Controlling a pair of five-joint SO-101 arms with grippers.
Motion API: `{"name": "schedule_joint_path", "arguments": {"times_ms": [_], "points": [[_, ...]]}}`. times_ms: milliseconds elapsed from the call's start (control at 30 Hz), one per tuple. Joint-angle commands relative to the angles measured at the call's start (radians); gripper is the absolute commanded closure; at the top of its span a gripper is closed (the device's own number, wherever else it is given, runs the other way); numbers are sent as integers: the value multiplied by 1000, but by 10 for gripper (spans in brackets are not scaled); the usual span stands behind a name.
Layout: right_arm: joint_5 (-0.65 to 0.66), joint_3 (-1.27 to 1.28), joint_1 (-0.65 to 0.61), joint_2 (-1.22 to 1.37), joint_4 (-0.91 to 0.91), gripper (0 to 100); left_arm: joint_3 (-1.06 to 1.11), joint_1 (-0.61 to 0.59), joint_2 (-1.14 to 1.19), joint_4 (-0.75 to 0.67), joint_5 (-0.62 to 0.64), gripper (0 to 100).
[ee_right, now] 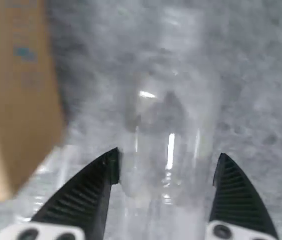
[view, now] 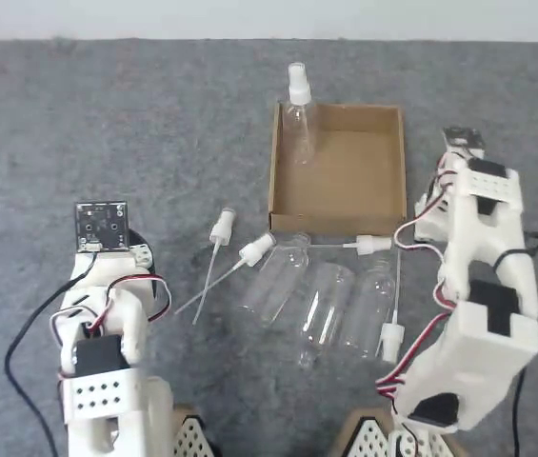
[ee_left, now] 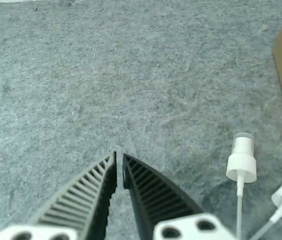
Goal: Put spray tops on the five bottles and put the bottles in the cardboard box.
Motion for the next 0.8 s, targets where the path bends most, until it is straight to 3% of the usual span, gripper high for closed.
{"name": "schedule_joint_path", "arguments": {"times_ms": [0,167,333,433,600,767], "points": [[97,-6,84,-10,-19,836,-5,3,6,-26,-6,988],[292,-5,196,-10,-10,950,-22,25,14,0,-8,988],[443,-3,320,-10,-1,974,-145,120,17,186,-61,987],[563,3,372,-13,35,983,-225,164,71,222,-63,987],[667,118,427,-111,-4,983,-444,247,348,288,-89,976],[715,347,444,-292,-136,978,-688,324,680,351,-94,885]]}}
